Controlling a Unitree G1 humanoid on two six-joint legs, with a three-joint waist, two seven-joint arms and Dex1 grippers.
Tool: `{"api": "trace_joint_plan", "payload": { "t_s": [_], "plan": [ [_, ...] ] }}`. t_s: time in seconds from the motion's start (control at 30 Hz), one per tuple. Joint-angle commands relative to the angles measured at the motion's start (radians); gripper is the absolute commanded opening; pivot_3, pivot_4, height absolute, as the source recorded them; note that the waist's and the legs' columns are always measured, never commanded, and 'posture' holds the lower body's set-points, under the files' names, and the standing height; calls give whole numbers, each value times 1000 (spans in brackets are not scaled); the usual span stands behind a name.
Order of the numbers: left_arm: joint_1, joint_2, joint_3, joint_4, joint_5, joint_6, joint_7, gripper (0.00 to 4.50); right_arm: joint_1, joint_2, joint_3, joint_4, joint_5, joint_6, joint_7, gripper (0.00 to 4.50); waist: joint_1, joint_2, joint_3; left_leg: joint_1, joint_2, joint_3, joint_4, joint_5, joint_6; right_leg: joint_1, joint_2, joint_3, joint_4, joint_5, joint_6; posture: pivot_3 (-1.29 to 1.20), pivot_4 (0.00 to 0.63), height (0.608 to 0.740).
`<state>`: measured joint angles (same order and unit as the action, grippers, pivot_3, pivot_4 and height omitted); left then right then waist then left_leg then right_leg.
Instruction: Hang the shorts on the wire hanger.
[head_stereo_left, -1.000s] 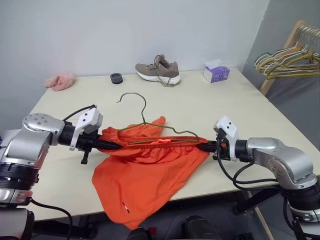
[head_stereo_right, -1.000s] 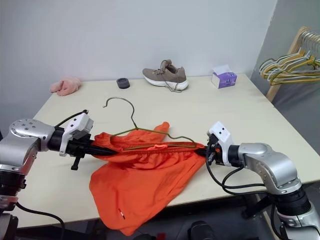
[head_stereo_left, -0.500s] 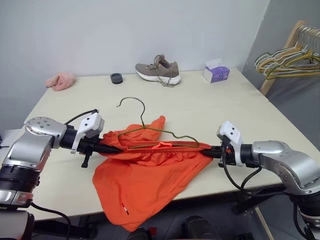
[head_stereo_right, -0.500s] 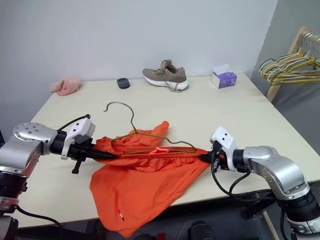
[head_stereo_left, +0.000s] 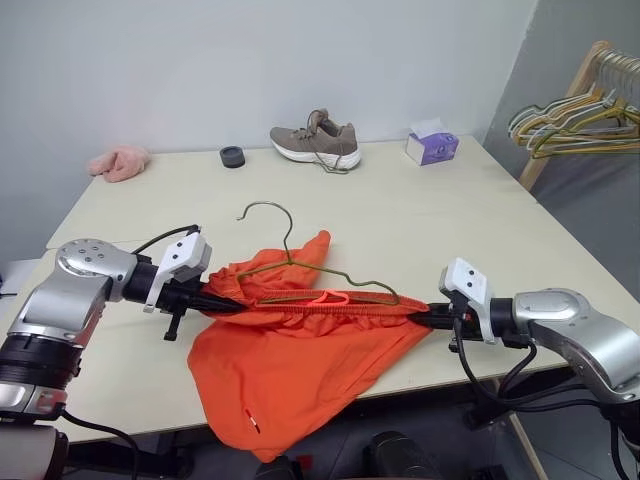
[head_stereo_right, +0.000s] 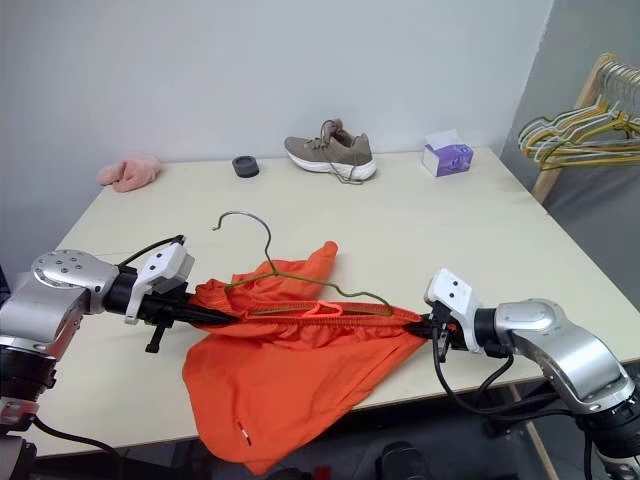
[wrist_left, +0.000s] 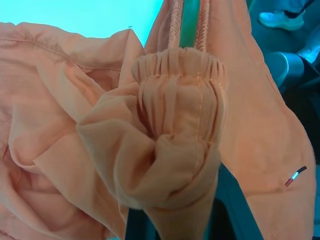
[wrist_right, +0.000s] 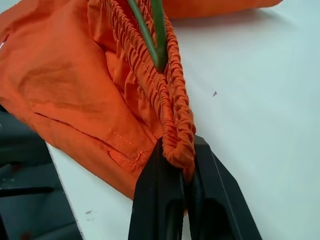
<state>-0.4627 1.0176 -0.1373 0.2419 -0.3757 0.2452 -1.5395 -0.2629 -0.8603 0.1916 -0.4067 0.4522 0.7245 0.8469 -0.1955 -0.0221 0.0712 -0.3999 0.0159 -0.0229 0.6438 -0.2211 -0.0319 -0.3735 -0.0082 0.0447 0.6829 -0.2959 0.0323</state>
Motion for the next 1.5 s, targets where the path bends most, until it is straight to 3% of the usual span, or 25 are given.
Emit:
{"api": "trace_joint_plan", "payload": {
  "t_s": [0.03,0.3,0.8,1.1,1.37,1.5],
  "plan": [
    [19,91,39,75,100,-8,46,0,-5,-77,-64,77,-70,7,-11,9,0,0,0,0,0,0,0,0,0,0,0,0,0,0,0,-208,12,740],
    [17,95,33,91,112,-42,72,0,19,-136,-57,85,-85,-61,50,9,1,0,0,0,0,0,0,0,0,0,0,0,0,0,0,-207,13,740],
    [32,94,33,98,116,-43,95,0,52,-174,4,125,-277,-473,125,9,1,0,0,0,0,0,0,0,0,0,0,0,0,0,0,-201,12,740],
    [50,89,16,56,144,-74,99,0,-10,-127,-13,79,-186,-278,115,9,1,0,0,0,0,0,0,0,0,0,0,0,0,0,0,-200,10,740],
    [19,29,-23,-46,201,-58,156,0,-162,-124,89,34,-282,-237,140,9,0,0,0,0,0,0,0,0,0,0,0,0,0,0,0,-207,10,740],
    [-23,-30,-45,-50,233,-43,214,0,-244,-68,159,17,-338,-210,132,9,0,0,0,0,0,0,1,0,0,0,0,0,0,0,0,-216,6,740]
  ]
}}
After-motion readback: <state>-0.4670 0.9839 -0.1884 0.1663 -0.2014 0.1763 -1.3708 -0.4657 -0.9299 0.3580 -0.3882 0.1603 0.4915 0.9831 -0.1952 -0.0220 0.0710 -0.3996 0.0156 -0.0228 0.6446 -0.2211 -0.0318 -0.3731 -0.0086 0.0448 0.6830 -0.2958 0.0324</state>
